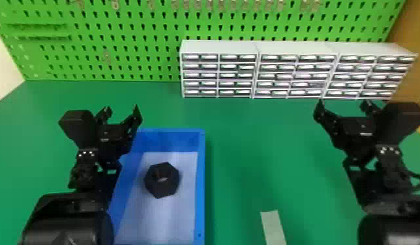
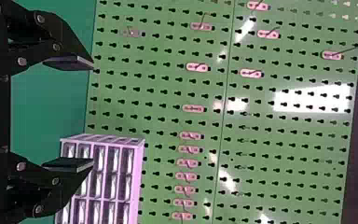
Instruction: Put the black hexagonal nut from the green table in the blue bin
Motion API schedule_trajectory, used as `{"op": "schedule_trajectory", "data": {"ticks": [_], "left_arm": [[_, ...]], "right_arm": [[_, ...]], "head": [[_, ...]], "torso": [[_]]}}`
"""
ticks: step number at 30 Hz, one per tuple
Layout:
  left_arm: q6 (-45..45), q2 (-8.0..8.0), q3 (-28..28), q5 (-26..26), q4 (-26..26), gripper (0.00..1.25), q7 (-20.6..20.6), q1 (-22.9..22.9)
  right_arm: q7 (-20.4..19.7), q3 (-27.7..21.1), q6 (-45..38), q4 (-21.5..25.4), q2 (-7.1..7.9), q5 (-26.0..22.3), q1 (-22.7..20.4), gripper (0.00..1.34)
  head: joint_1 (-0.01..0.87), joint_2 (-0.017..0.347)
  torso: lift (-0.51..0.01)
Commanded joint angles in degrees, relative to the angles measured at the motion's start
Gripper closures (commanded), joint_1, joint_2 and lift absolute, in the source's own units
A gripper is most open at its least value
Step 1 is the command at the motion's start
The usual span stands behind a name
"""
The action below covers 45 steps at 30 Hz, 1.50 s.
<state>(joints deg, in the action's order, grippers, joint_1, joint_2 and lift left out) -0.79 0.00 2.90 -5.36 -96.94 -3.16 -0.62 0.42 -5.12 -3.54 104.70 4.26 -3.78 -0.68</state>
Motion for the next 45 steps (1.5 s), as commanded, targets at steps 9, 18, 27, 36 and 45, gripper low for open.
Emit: {"op": "schedule_trajectory", "data": {"ticks": [9, 18, 27, 36, 45], "left_arm": [[0.00, -0.15, 0.44, -0.18, 0.00, 0.51, 0.00, 0.36], [0.00, -0.15, 0.53, -0.44, -0.09, 0.51, 0.00, 0.71], [0.00, -0.15, 0.53, -0.53, -0.26, 0.51, 0.00, 0.71], [0.00, -0.15, 0.53, -0.53, -0.35, 0.51, -0.09, 0.62], [0.00, -0.15, 0.44, -0.53, -0.35, 0.51, 0.00, 0.54]], "right_arm": [[-0.60, 0.81, 1.26, 1.91, -1.98, 0.35, -6.71, 0.21], [-1.12, 0.81, 1.61, 3.93, -2.94, 0.26, -10.75, 0.21], [-1.21, 0.90, 1.44, 4.55, -2.86, 0.35, -11.45, 0.22], [-1.21, 1.78, 1.35, 4.55, -2.42, 0.53, -11.10, 0.22], [-1.21, 1.95, 1.17, 4.55, -2.15, 0.61, -10.66, 0.22]], "head": [[0.686, 0.051], [0.686, 0.051], [0.686, 0.051], [0.686, 0.051], [0.686, 0.051]], "torso": [[-0.097], [-0.097], [-0.097], [-0.097], [-0.097]]}}
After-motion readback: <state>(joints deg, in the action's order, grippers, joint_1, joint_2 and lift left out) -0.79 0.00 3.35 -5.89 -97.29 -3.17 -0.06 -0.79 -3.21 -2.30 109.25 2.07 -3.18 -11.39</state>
